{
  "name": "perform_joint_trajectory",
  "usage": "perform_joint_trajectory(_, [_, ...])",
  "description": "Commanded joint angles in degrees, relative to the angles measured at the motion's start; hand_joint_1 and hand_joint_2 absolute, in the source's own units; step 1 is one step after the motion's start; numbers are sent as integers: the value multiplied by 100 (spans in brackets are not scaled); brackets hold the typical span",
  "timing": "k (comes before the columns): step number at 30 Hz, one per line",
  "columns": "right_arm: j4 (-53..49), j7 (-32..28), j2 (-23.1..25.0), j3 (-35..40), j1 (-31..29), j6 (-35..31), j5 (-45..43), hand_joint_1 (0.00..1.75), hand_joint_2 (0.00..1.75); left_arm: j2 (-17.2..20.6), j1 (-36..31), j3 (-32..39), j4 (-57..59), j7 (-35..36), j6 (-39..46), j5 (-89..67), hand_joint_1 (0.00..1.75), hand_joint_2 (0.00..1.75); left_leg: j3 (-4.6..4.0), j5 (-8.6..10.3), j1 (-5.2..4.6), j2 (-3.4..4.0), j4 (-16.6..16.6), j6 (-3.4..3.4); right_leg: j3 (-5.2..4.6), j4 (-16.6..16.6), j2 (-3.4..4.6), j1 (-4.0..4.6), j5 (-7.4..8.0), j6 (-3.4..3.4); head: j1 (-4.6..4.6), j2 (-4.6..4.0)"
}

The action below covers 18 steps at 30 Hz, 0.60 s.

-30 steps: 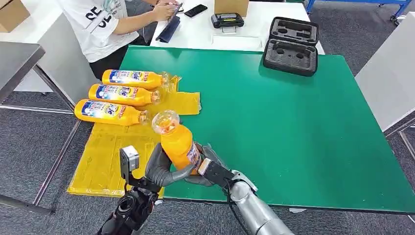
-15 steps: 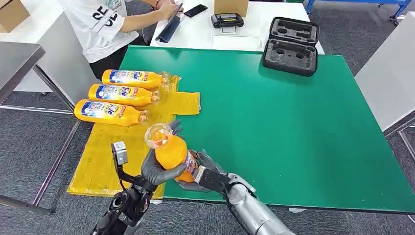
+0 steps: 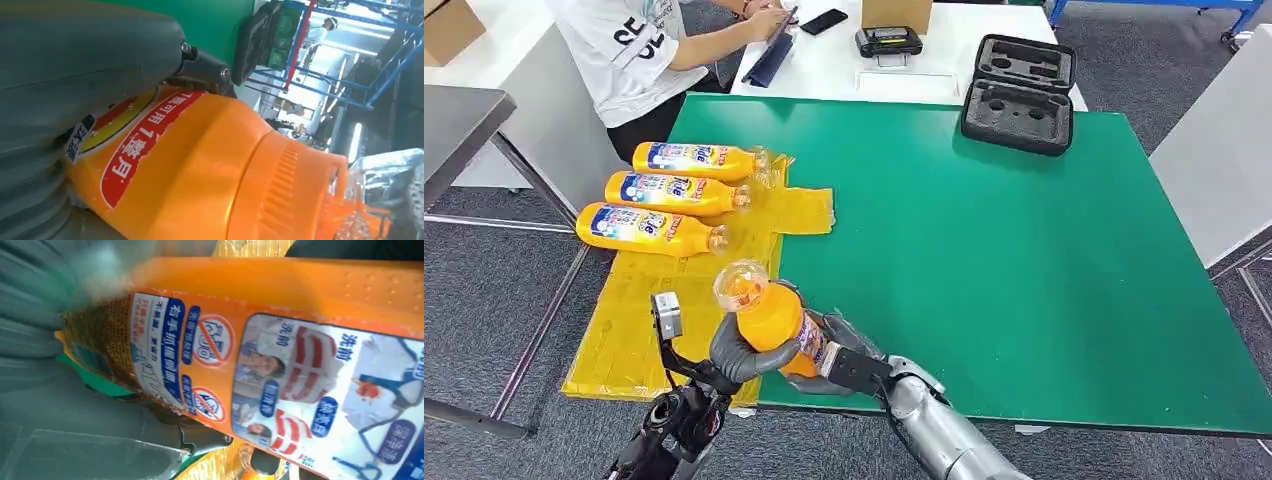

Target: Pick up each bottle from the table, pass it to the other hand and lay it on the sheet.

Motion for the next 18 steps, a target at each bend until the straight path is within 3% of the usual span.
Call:
perform_joint_trajectory(1, [401,115,23,401,-284,25,84,175,175,-32,-226,-560,202,-29,85,-383,175,175,25,-11,4,-7,0,-9,27,0,-5,4,-12,-9,-2,0])
perform_joint_trajectory(4, [389,130,22,388,-269,-28,81,169,175,-36,-221,-508,129,-41,127,-412,175,175,27,-14,4,-1,3,-9,28,2,0,4,-14,-10,0,0])
perform_joint_trajectory(5, [366,146,21,344,-253,-78,59,129,175,-30,-214,-486,76,-47,192,-488,175,175,34,-18,6,-1,3,-11,36,1,1,6,-16,-12,0,0])
perform_joint_trajectory(6, [356,151,20,330,-249,-91,53,61,175,-30,-210,-480,60,-49,208,-508,175,175,24,-13,6,-5,2,-9,27,1,-3,6,-13,-10,-2,0])
perform_joint_trajectory(17, [356,151,20,330,-249,-91,53,61,175,-30,-210,-480,60,-49,208,-508,175,175,15,-8,4,-4,1,-7,18,1,-4,4,-9,-7,0,0])
perform_joint_trajectory(18, [315,176,19,283,-232,-170,45,0,175,-17,-203,-463,22,-69,269,-580,175,175,31,-16,6,-3,3,-10,33,2,-2,6,-16,-11,0,0])
